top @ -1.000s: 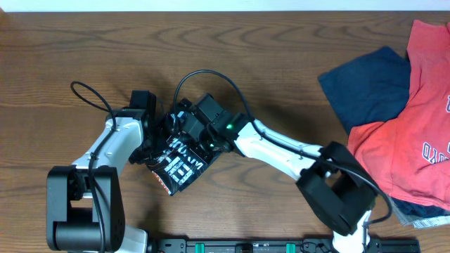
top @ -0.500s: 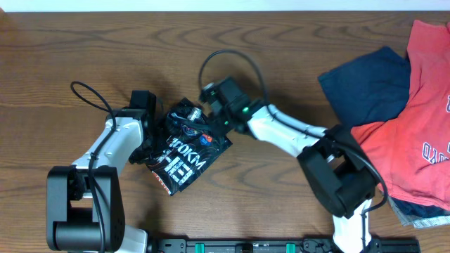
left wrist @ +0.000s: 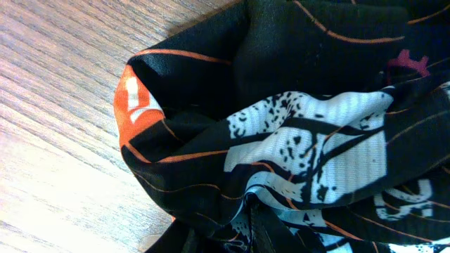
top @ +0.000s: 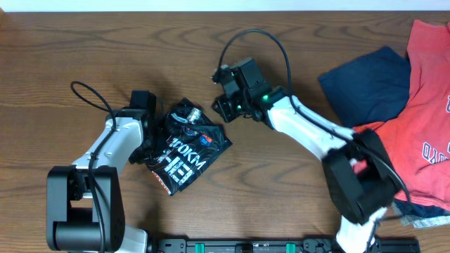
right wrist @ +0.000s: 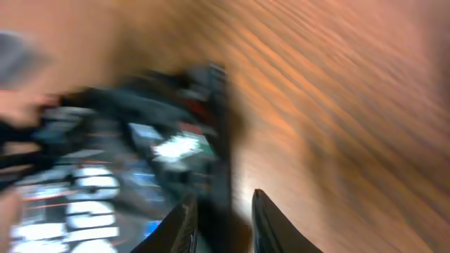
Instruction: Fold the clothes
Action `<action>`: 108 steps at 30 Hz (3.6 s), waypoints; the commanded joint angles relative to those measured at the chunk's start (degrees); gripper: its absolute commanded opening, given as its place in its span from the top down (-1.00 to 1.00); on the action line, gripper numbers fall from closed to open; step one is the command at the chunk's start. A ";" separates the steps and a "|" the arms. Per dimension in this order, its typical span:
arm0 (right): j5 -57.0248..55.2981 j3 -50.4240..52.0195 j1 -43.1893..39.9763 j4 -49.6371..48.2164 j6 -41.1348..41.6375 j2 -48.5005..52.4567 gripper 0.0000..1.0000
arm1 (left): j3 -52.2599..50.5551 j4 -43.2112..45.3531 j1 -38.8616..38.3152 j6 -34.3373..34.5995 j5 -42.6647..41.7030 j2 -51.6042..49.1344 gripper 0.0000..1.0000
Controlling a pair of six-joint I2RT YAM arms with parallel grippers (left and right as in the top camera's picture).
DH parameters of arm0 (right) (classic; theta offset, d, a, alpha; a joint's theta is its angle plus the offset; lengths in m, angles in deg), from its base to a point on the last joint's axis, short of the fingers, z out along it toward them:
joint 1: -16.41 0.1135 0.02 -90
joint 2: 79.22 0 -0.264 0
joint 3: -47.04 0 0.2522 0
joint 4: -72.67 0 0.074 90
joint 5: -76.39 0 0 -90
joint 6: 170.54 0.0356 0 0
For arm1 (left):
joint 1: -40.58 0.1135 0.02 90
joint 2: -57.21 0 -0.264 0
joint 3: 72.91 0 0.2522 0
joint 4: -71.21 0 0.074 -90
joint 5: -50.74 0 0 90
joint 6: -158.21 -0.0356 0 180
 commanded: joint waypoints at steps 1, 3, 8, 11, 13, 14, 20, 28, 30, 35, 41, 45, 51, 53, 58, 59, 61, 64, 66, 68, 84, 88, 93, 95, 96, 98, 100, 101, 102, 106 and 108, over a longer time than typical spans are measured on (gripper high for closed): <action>6.25 -0.33 3.23 0.13 -2.84 -1.25 0.51 | -1.05 -0.11 0.24 -0.09 0.22 -0.52 0.54; 6.27 -0.33 4.85 0.04 -3.08 0.11 0.52 | -1.05 -0.11 0.24 -0.09 0.22 -0.52 0.54; 6.25 -0.33 8.48 -3.63 -3.21 5.03 0.49 | -1.05 -0.11 0.24 -0.09 0.22 -0.52 0.54; 6.23 -0.33 10.19 -6.88 -3.19 7.58 0.49 | -1.05 -0.11 0.24 -0.09 0.22 -0.52 0.54; 5.95 -0.33 10.97 -9.18 -3.17 8.92 0.46 | -1.05 -0.13 0.24 -0.09 0.22 -0.52 0.54; 5.22 -0.33 11.26 -10.47 -2.89 9.66 0.42 | -1.05 -0.11 0.24 -0.09 0.22 -0.52 0.54; -0.50 -0.33 11.43 -14.49 0.07 12.55 0.33 | -1.05 -0.15 0.24 -0.09 0.22 -0.52 0.54; -12.22 -0.33 9.92 -15.04 0.48 14.01 0.35 | -1.05 -0.22 0.24 -0.09 0.22 -0.52 0.54; -15.58 -0.33 8.72 -14.99 2.71 14.01 0.32 | -1.05 -0.35 0.24 -0.09 0.22 -0.52 0.54; -16.41 -1.22 3.98 -15.08 7.54 13.07 0.13 | -1.05 -0.79 0.24 -0.11 0.24 -0.52 0.54; -13.03 -1.22 -0.11 -10.16 7.28 8.07 0.03 | -0.96 -0.68 0.24 -0.87 0.24 -0.52 0.54; -13.62 -1.22 -1.79 -1.29 1.55 1.03 -0.14 | 0.63 -3.06 0.66 -1.92 0.26 0.26 0.56; -18.80 -1.22 -4.81 14.62 -0.26 -9.31 -0.22 | 3.13 -5.49 1.90 -4.98 0.22 6.47 -0.57; -19.76 -1.22 -6.12 18.99 -0.22 -11.58 -0.25 | 3.69 -5.22 1.90 -5.33 0.22 9.51 -0.96; -19.91 -1.22 -9.16 26.80 0.55 -14.47 -0.22 | 4.04 2.16 1.90 -10.01 -4.76 16.59 -0.96; -19.91 -1.22 -9.70 28.04 1.51 -14.69 -0.22 | 4.04 5.55 1.90 -14.01 -9.90 17.20 -0.96; -19.89 -1.22 -10.47 30.12 2.62 -14.88 -0.22 | 4.07 10.54 1.90 -18.34 -17.22 16.90 -0.96; -19.87 -1.22 -10.97 32.79 2.93 -14.91 -0.21 | 4.09 15.65 1.90 -22.01 -22.16 13.57 -0.96; -19.89 -1.22 -10.97 34.29 3.50 -14.91 -0.21 | 4.11 18.32 1.90 -26.14 -25.92 10.19 -0.95; -19.71 -1.22 -10.95 35.80 3.50 -14.91 -0.19 | 4.59 20.04 1.90 -29.16 -28.35 5.51 -0.96; -19.96 -1.22 -10.97 37.57 3.48 -14.91 -0.16 | 7.21 12.52 1.99 -30.23 -31.26 -9.81 0.19; -19.96 -1.22 -10.97 37.59 3.48 -14.91 -0.16 | 7.21 12.15 2.01 -30.21 -31.26 -9.81 0.72; -19.96 -1.22 -10.97 37.86 3.48 -14.91 -0.16 | 7.34 16.55 2.01 -29.97 -31.23 -9.79 0.88; -19.96 -1.22 -10.97 37.90 3.48 -14.91 -0.16 | 7.82 19.12 2.32 -28.98 -30.40 -9.79 0.88; -19.96 -1.22 -10.97 37.92 3.48 -14.91 -0.16 | 8.22 20.24 2.69 -27.98 -29.55 -9.79 0.88; -19.96 -1.22 -10.97 37.99 3.48 -14.91 -0.16 | 9.31 22.58 3.98 -23.67 -26.21 -9.79 0.88; -19.96 -1.22 -10.97 38.05 3.48 -14.91 -0.16 | 10.69 24.46 6.21 -20.20 -23.21 -9.79 0.88; -19.96 -1.22 -10.97 38.10 3.48 -14.91 -0.16 | 11.28 25.29 7.52 -18.56 -22.18 -9.79 0.88; -19.96 -1.22 -10.97 38.14 3.48 -14.91 -0.15 | 11.96 26.23 9.29 -16.50 -21.51 -9.79 0.88; -19.98 -1.22 -10.97 38.53 3.45 -14.91 -0.16 | 13.53 30.51 18.05 -7.56 -21.55 -9.79 0.88; -20.02 -1.22 -10.97 38.71 3.45 -14.91 -0.16 | 13.55 33.33 23.41 -2.27 -21.57 -9.79 0.88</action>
